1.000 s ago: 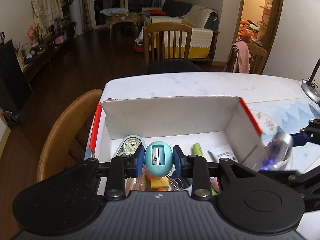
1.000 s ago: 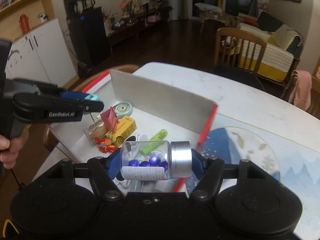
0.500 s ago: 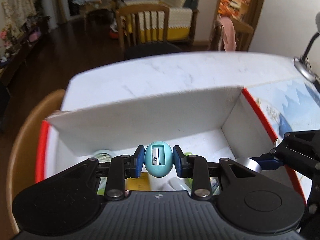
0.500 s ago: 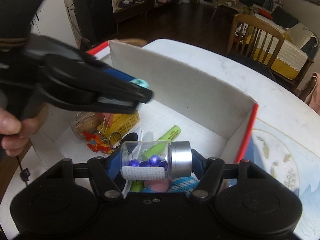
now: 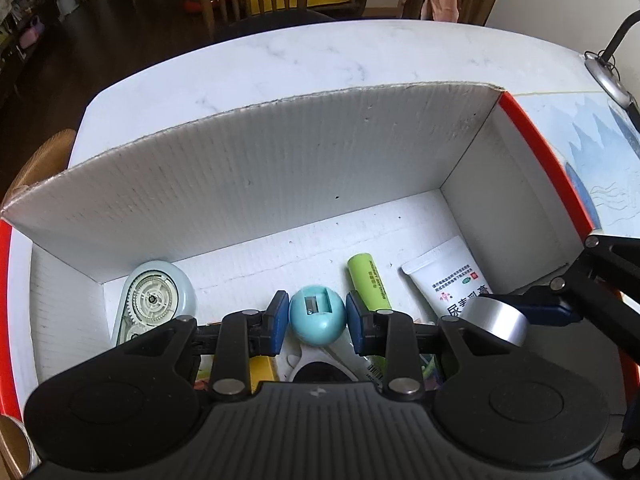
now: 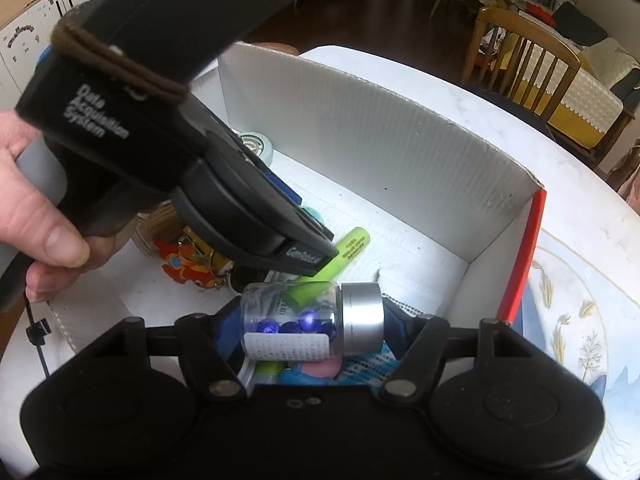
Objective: Organize rigid objects
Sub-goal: 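Open both grippers to release the canister and sharpener in the box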
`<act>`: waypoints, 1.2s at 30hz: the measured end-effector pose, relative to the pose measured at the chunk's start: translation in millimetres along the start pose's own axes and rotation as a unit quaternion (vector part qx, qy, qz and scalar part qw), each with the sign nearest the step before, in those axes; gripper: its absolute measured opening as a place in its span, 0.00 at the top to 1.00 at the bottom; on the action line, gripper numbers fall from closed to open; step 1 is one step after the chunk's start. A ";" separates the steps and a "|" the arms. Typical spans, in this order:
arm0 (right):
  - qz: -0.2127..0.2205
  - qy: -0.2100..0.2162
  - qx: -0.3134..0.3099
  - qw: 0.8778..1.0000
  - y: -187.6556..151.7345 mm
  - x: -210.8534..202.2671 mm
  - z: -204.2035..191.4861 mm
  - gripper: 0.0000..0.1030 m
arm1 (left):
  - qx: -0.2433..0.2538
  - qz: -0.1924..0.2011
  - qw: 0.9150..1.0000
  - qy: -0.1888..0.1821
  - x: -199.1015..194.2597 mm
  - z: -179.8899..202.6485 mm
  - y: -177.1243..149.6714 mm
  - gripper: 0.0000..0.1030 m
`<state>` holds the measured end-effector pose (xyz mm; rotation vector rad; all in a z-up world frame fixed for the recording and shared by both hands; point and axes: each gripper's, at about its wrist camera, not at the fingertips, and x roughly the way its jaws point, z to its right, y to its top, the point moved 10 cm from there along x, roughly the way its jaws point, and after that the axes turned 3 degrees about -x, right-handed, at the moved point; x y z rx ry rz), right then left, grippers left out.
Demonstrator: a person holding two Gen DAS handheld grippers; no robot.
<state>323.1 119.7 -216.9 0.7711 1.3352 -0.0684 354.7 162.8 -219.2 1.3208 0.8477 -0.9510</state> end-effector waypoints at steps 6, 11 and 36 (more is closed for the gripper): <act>-0.001 0.000 0.002 1.000 -2.0 -2.8 -0.5 0.31 | -0.009 0.009 1.000 0.005 -7.3 -4.4 6.0 0.70; 0.013 0.001 0.009 1.000 -1.9 -15.1 -0.2 0.28 | -0.023 0.026 0.999 0.002 -23.9 -8.6 6.6 0.70; 0.140 0.027 0.033 0.989 -8.6 -122.9 -9.3 0.14 | -0.056 0.170 0.983 0.036 -160.2 -1.7 -35.8 0.29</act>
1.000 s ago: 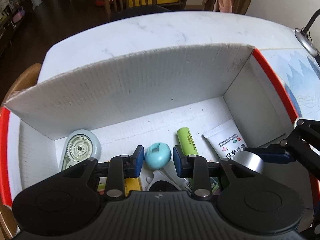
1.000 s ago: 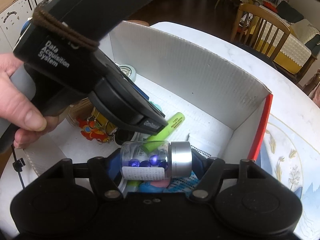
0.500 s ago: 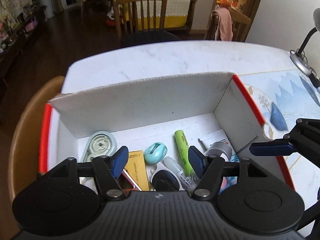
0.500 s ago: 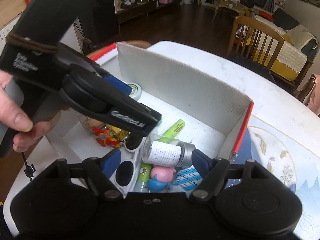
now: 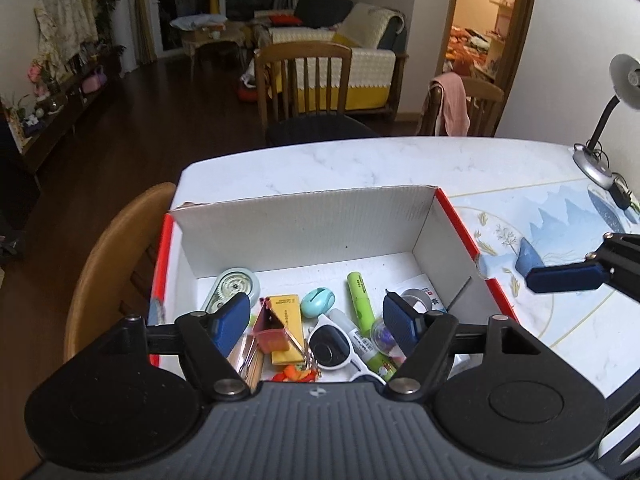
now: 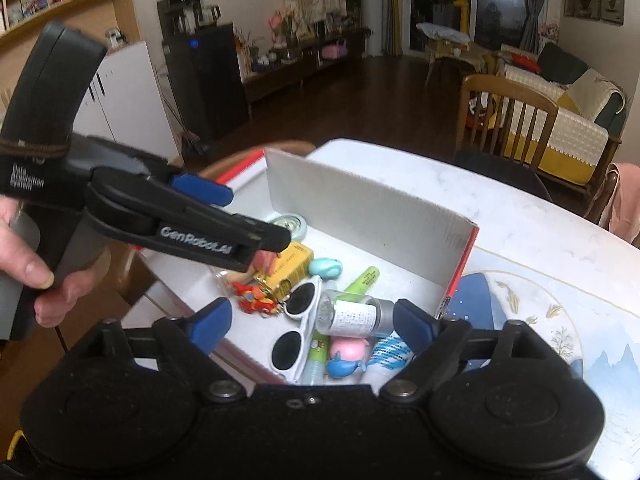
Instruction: Organize rigid objects
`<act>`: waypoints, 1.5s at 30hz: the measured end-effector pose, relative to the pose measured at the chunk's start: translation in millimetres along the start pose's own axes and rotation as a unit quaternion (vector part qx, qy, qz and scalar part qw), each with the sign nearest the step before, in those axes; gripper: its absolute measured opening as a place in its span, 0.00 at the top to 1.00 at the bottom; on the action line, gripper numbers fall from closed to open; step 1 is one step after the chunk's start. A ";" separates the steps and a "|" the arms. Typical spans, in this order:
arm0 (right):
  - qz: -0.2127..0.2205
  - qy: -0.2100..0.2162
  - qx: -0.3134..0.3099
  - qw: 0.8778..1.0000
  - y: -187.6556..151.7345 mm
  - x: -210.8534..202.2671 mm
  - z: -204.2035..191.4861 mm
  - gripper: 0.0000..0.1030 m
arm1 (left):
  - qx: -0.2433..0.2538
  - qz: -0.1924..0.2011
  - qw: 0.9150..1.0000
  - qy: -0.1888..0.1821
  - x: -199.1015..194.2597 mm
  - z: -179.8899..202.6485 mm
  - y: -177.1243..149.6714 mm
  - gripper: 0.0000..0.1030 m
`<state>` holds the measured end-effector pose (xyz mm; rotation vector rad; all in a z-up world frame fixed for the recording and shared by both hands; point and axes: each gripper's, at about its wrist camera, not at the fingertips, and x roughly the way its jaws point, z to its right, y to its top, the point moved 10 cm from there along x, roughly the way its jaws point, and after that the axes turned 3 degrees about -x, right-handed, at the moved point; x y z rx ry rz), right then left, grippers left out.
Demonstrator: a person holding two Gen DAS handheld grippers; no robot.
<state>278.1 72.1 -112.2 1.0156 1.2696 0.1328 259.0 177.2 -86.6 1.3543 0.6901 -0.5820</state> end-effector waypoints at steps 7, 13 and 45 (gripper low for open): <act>0.066 0.007 0.028 0.997 0.9 -35.7 2.8 0.02 | -0.013 0.026 0.999 0.013 -29.2 -2.0 -10.6 0.18; 0.101 0.008 0.048 0.994 -4.3 -56.9 9.4 0.01 | -0.020 0.042 0.999 0.023 -46.2 1.0 -21.1 0.16; 0.143 0.017 0.064 0.988 -27.1 -99.7 8.6 0.01 | -0.024 0.108 0.993 0.044 -97.1 36.0 -57.2 0.00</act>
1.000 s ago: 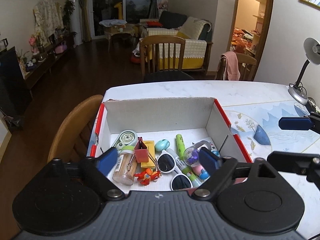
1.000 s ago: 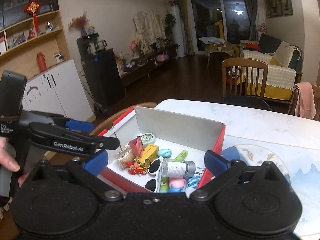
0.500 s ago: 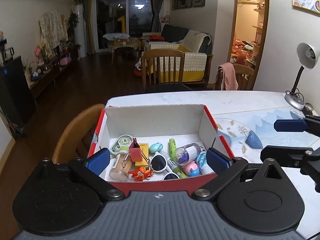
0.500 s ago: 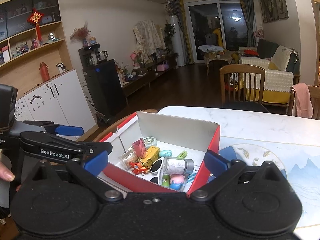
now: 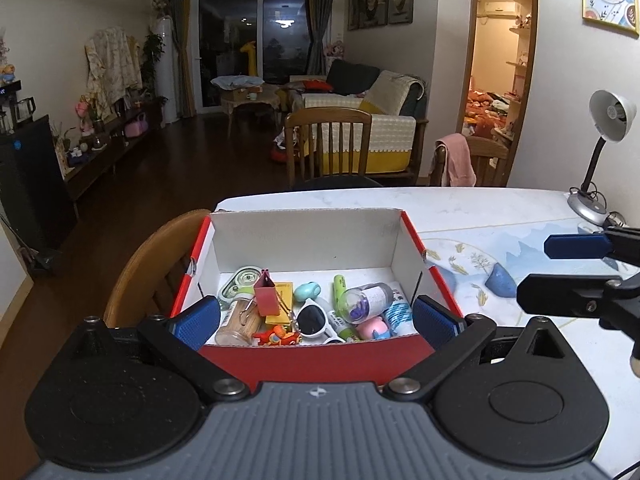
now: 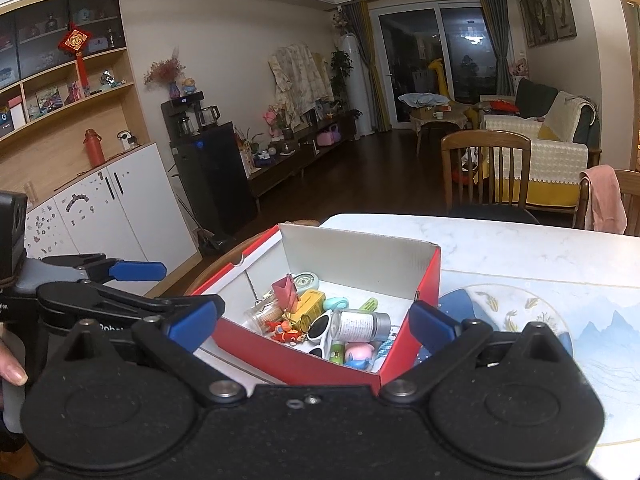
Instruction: Organize rigid objects
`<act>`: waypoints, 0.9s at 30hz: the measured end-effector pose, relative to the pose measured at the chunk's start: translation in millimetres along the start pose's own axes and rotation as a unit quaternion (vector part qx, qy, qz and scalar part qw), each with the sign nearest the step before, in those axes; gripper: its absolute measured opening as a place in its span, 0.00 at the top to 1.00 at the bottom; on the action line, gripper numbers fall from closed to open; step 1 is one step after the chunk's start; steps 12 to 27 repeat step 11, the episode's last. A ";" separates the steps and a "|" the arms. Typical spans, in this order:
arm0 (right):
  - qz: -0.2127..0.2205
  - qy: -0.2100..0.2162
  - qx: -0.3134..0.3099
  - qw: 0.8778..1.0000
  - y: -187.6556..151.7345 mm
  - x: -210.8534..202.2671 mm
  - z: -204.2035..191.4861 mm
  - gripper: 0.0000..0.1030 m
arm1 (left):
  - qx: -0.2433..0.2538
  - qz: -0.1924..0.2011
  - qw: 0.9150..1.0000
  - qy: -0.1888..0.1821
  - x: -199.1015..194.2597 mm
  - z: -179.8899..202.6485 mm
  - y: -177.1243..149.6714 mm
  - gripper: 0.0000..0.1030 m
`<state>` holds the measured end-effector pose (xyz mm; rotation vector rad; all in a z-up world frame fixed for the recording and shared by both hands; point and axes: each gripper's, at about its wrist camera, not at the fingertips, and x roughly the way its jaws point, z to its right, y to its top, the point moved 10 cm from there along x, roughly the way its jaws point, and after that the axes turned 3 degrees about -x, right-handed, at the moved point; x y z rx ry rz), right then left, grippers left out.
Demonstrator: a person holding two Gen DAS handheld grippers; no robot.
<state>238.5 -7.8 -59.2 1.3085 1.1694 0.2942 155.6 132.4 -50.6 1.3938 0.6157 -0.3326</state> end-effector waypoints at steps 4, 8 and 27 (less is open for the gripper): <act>-0.002 0.001 0.001 1.000 -0.2 -2.5 -0.7 0.01 | 0.001 -0.002 1.000 0.004 0.3 -1.6 -2.7 0.00; -0.004 -0.001 0.002 1.000 -2.1 -4.3 -1.3 0.01 | -0.005 -0.005 1.000 0.006 0.4 -3.5 -3.8 0.00; -0.005 -0.006 0.005 1.000 -4.9 -4.9 2.6 0.01 | -0.011 -0.008 1.000 0.005 2.2 -5.0 -4.4 0.00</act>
